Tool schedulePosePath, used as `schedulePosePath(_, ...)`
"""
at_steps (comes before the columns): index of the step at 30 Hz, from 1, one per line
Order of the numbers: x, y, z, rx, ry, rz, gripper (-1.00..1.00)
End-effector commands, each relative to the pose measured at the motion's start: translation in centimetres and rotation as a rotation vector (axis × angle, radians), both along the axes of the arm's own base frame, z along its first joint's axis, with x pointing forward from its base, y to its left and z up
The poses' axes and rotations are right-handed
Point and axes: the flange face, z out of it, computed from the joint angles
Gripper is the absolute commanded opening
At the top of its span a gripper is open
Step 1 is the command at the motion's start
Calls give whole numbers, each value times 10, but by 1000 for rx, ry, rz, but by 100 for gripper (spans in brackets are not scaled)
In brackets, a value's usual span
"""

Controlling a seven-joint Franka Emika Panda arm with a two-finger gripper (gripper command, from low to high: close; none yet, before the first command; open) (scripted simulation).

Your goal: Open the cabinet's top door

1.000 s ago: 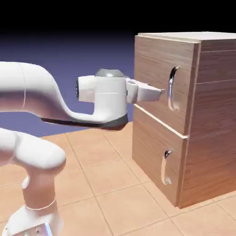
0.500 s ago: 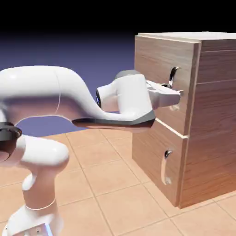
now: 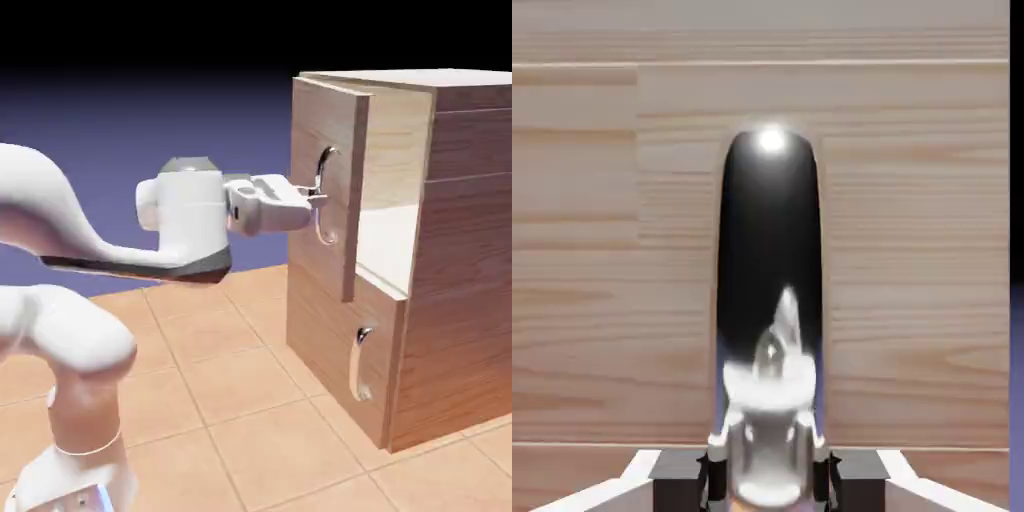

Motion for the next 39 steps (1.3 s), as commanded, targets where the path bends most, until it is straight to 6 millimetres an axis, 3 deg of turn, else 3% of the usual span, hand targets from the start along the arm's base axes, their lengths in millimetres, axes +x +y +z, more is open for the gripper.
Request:
schedulePosePath(1,-5,4,0,1,0,-19,-100)
schedulePosePath(15,-65,64,0,1,0,-236,-100)
schedulePosePath(25,-102,118,0,1,0,-402,-100)
schedulePosePath(32,-125,168,0,1,0,-545,-100)
schedulePosePath(39,-145,236,0,1,0,-725,-100)
